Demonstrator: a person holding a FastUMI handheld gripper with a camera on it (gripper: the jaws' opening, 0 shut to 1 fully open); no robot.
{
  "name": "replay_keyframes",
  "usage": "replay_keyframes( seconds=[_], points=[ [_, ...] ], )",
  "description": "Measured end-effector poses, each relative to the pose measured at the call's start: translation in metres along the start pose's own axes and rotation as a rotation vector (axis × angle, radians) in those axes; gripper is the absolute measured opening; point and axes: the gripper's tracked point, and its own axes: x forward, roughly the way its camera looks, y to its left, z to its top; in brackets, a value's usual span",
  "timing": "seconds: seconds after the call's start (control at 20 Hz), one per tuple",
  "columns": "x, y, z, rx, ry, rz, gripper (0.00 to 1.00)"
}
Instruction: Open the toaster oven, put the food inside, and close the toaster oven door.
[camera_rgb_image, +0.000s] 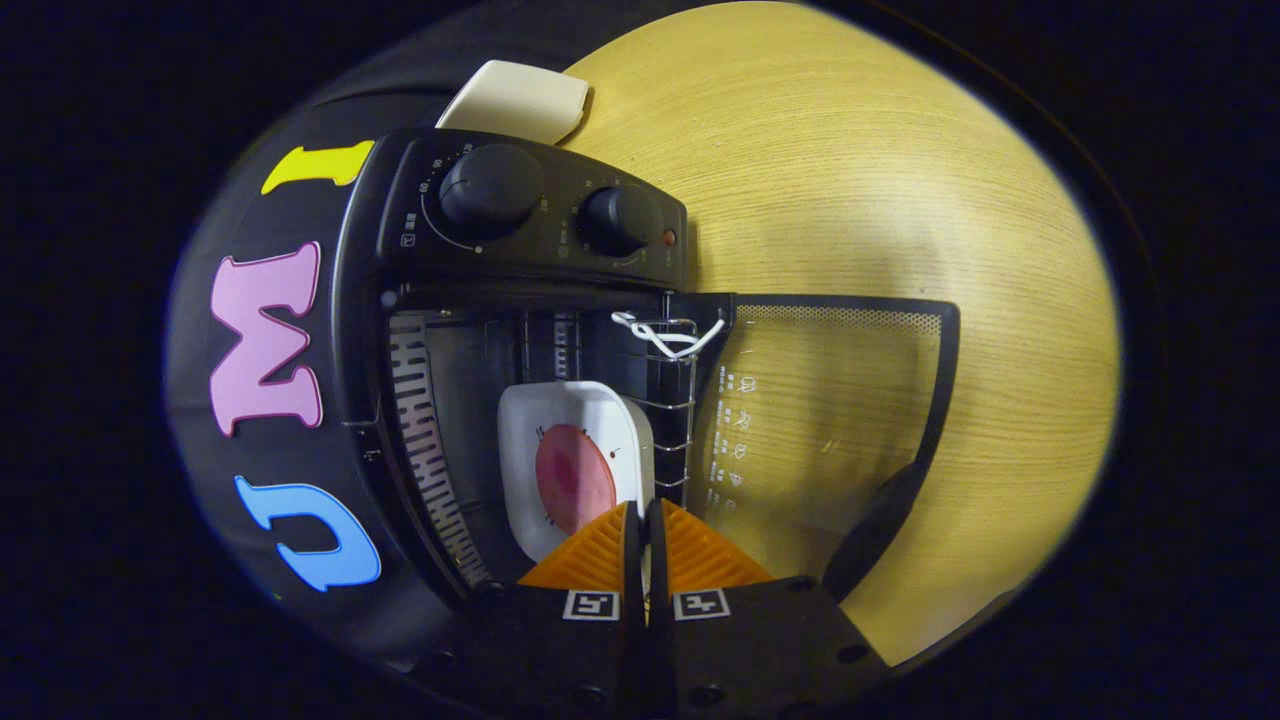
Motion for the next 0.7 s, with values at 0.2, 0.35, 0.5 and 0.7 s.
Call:
replay_keyframes(
  seconds=[0.2,0.35,0.5,0.7],
  points=[
    [0.009,0.007,-0.006,0.061,-0.014,0.009,0.05],
    [0.016,0.010,-0.009,0.097,0.004,0.030,0.06],
    [0.011,0.014,-0.011,0.164,0.046,0.078,0.21],
    [-0.003,0.011,-0.009,0.147,0.080,0.086,0.59]
  ],
)
